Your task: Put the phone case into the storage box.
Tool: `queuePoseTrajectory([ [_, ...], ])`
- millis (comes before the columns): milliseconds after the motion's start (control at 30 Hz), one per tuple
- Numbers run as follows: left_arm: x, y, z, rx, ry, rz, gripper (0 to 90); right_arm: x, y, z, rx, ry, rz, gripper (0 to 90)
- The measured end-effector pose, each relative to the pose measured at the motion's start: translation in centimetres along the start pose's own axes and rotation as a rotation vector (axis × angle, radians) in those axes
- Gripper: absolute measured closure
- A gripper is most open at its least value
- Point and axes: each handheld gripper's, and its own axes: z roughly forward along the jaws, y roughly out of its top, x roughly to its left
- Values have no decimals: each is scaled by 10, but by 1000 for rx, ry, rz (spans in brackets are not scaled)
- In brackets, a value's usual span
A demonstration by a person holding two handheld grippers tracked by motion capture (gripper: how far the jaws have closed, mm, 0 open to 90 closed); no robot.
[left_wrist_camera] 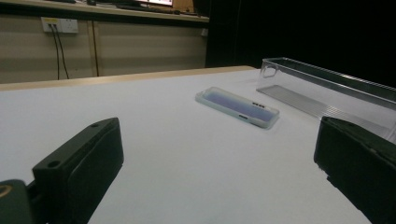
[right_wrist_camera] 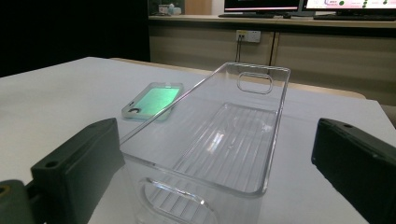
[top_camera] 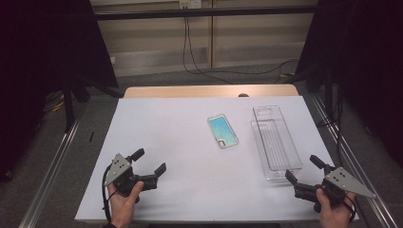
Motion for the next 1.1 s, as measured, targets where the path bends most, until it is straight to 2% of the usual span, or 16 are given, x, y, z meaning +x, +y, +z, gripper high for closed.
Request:
queuePoseTrajectory([
  [167,-1,1,3,-9,-17,12,15,0,0,0,1,0,0,8],
  [533,-2,7,13,-39,0,18,15,0,0,0,-2,6,0,8],
  [567,-3,7,15,-48,-4,4,15,0,0,0,-2,6,0,8],
  [833,-9,11,32,-37,-29,40,19,1,0,0,-3,12,-7,7],
  [1100,-14,14,50,-25,-67,44,19,1,0,0,-4,10,-9,7],
])
